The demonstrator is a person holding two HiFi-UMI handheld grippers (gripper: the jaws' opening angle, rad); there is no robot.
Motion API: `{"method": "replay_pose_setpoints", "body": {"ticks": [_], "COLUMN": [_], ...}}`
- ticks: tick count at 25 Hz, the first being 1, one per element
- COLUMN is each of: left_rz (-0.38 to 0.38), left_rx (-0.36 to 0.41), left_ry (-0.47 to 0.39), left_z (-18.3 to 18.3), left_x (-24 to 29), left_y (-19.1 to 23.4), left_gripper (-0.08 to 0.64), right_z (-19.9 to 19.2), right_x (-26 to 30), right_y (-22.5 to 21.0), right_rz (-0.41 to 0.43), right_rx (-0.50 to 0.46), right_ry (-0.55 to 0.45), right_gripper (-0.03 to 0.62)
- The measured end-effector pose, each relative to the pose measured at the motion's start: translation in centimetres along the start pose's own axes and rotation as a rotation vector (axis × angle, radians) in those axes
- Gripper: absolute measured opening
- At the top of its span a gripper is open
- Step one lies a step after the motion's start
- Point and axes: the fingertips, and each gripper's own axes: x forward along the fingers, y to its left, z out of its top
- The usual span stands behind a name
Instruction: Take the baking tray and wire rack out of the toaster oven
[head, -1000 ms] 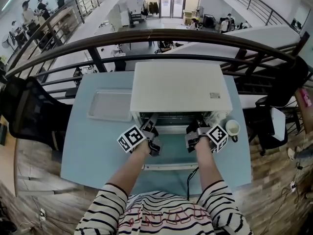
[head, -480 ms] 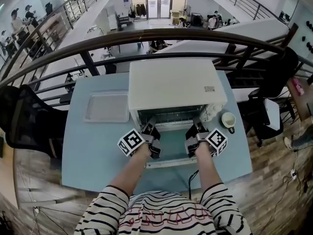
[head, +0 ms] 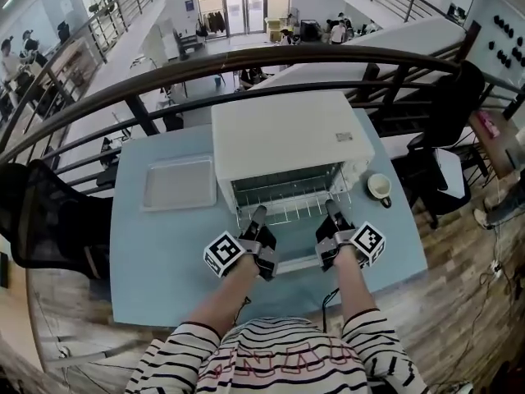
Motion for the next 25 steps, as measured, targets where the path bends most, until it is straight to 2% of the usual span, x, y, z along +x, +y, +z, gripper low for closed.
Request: {"method": "replay_pose_setpoints", "body": {"ticks": [9, 25], "left_rz": [-0.021, -0.039], "left_rx": [0.021, 0.007], "left_ry": [0.145, 0.267], "left_z": [-3.0, -6.3], "left_x": [-3.5, -10.7], "left_y": [-0.3, -1.1], "left_gripper": [0.025, 0.025], "right_z": [-1.5, -6.0], "right_x": [-5.2, -14.4], "right_y": [-0.1, 0.5], "right_rz": [-0.005, -0.033], "right_rx": [-0.048, -0.04], "right_ry": [-0.04, -0.142], "right_gripper": [0.029, 0.029]}}
